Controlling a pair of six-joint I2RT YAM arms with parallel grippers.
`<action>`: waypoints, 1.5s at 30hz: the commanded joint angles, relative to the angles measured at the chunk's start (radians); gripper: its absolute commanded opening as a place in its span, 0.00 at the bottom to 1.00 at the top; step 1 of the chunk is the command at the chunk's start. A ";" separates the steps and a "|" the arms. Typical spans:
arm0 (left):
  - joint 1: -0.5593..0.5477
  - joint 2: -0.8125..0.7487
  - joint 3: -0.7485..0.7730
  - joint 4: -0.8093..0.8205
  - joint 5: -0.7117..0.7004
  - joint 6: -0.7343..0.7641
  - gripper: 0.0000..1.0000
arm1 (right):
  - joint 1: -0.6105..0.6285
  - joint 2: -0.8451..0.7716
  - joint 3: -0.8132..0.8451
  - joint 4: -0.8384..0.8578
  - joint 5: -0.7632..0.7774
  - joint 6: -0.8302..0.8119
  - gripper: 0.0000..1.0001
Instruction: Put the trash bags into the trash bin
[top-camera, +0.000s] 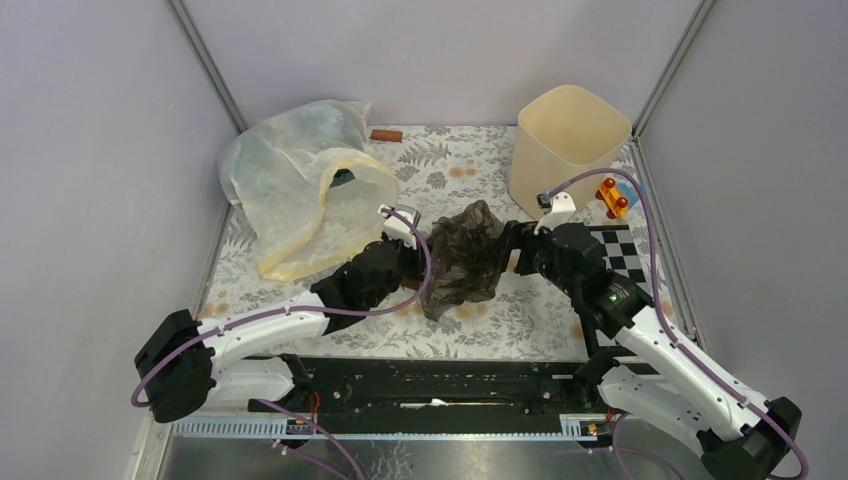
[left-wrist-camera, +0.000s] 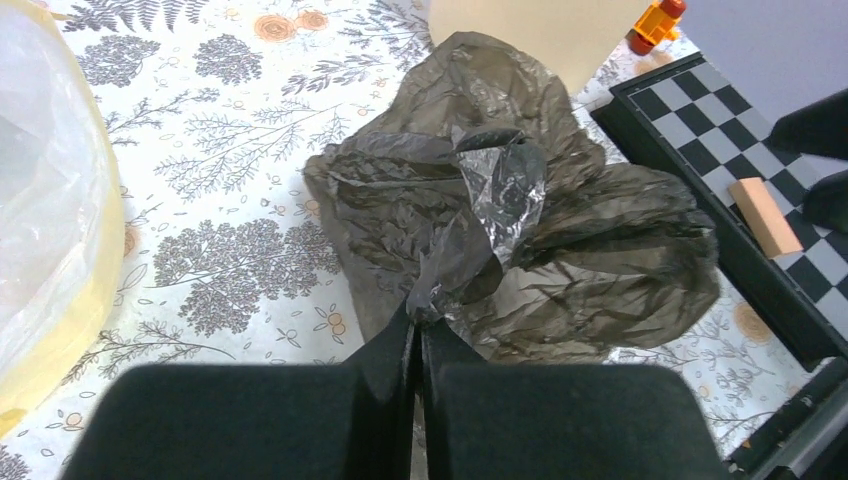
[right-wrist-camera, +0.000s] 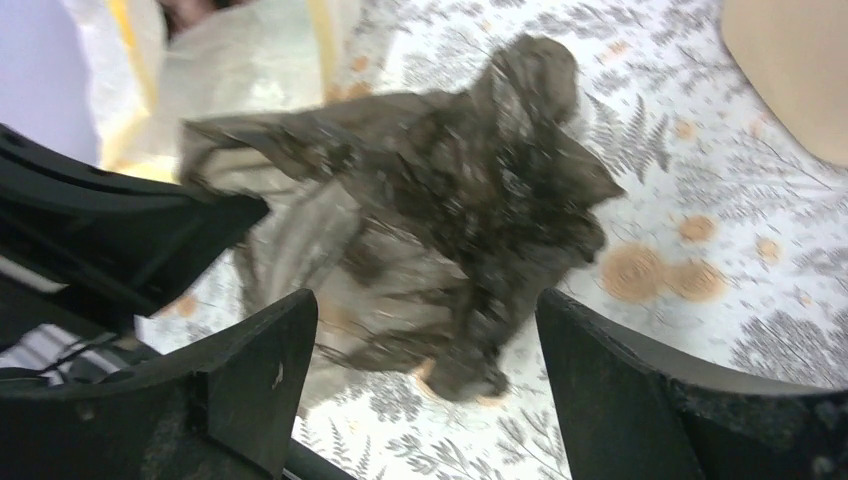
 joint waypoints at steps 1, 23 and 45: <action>0.017 -0.038 -0.005 0.030 0.069 -0.051 0.00 | 0.007 0.005 -0.012 -0.131 0.075 -0.035 0.89; 0.289 -0.142 -0.102 -0.117 0.094 -0.182 0.00 | 0.008 0.021 -0.068 -0.168 0.256 0.015 0.18; 0.407 -0.171 -0.134 -0.122 0.249 -0.149 0.00 | 0.005 -0.067 -0.076 -0.098 0.032 -0.118 0.73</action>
